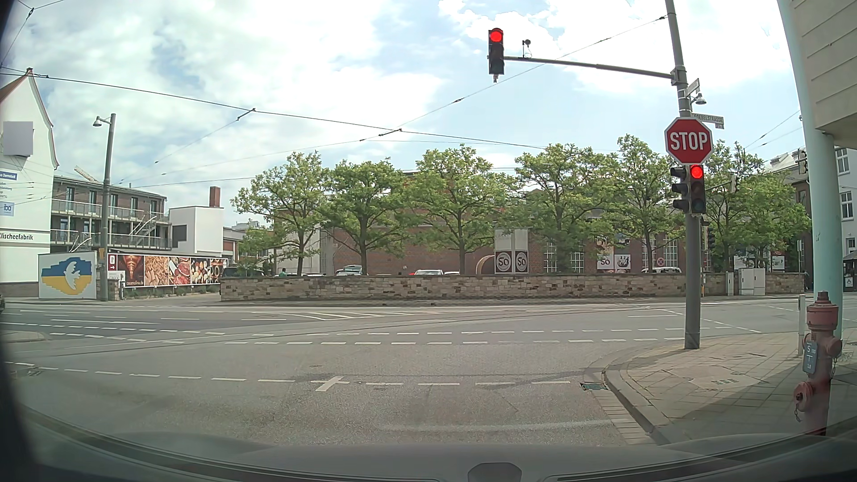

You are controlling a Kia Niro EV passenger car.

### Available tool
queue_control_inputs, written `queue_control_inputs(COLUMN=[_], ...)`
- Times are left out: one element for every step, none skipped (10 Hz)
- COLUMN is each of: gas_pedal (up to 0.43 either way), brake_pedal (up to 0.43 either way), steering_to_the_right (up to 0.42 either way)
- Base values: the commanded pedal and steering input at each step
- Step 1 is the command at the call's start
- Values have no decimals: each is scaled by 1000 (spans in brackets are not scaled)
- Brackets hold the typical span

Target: Follow the waypoints while adhering to traffic rules and regulations

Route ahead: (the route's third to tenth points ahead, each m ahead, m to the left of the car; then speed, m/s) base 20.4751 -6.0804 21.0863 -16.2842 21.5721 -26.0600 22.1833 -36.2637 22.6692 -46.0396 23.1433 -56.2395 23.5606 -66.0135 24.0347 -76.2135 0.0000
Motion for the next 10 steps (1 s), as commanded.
queue_control_inputs(gas_pedal=[0, 0, 0, 0, 0, 0, 0, 0, 0, 0], brake_pedal=[323, 323, 323, 323, 323, 323, 323, 323, 323, 323], steering_to_the_right=[36, 36, 36, 36, 36, 36, 36, 36, 36, 36])
